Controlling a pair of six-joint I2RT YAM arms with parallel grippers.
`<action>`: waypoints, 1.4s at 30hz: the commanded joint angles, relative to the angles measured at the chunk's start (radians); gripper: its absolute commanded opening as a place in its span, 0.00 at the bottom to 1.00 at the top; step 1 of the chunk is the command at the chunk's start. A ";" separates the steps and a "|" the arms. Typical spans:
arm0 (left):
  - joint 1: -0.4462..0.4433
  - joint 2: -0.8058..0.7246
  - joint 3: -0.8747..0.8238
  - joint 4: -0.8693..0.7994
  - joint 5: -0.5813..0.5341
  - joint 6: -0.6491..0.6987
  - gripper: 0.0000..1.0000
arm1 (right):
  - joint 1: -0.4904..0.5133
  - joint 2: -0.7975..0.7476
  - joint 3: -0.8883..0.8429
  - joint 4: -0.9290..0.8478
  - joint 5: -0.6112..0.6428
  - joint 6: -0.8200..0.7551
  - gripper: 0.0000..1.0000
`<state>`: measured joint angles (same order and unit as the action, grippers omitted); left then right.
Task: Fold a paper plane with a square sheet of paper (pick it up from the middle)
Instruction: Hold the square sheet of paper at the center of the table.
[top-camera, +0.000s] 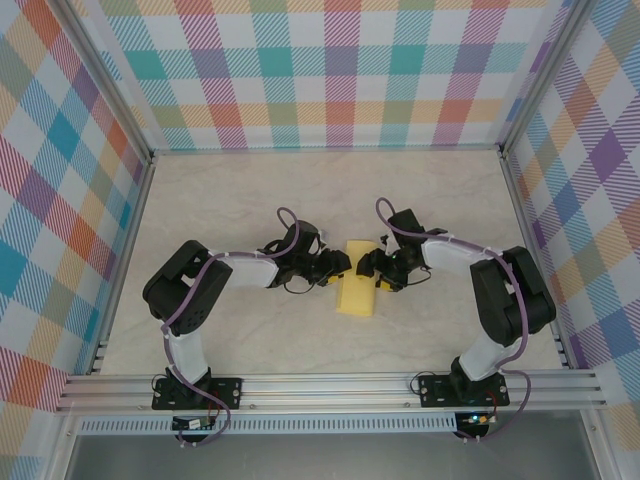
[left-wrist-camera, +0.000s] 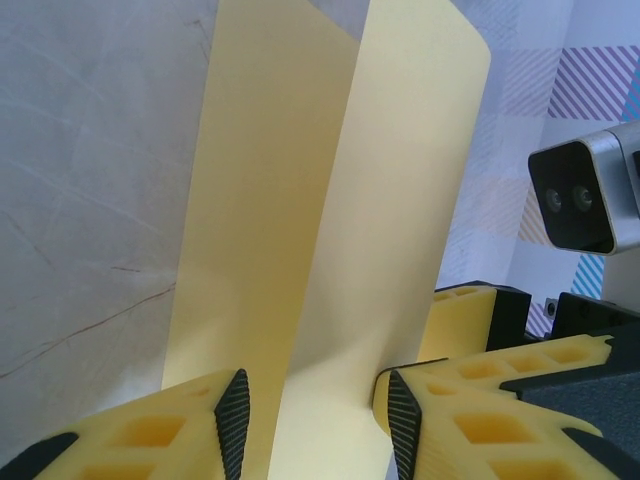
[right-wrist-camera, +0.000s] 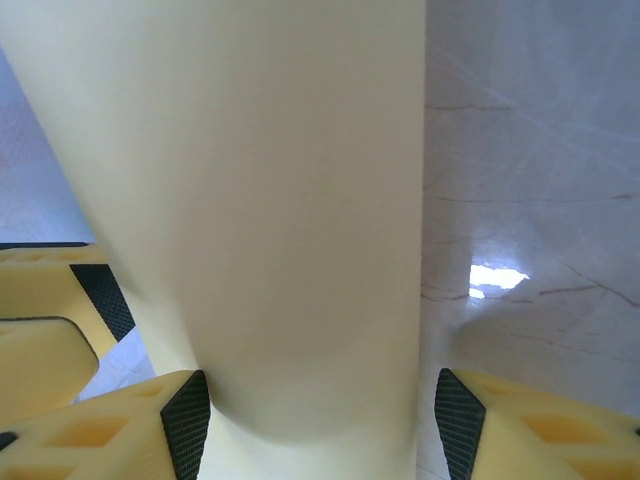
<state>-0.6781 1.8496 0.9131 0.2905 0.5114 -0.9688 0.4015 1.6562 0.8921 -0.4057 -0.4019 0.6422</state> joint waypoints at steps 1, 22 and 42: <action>-0.011 -0.005 -0.007 -0.005 0.002 0.015 0.44 | -0.008 -0.024 -0.021 0.036 -0.028 0.035 0.64; -0.012 0.027 0.010 0.012 0.011 0.006 0.12 | -0.018 -0.039 -0.052 0.077 -0.046 0.076 0.65; -0.011 0.020 0.036 -0.055 -0.015 0.069 0.00 | -0.038 -0.103 -0.052 0.017 -0.068 0.049 0.69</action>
<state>-0.6785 1.8751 0.9203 0.2386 0.4965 -0.9184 0.3679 1.5650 0.8467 -0.3614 -0.4469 0.7094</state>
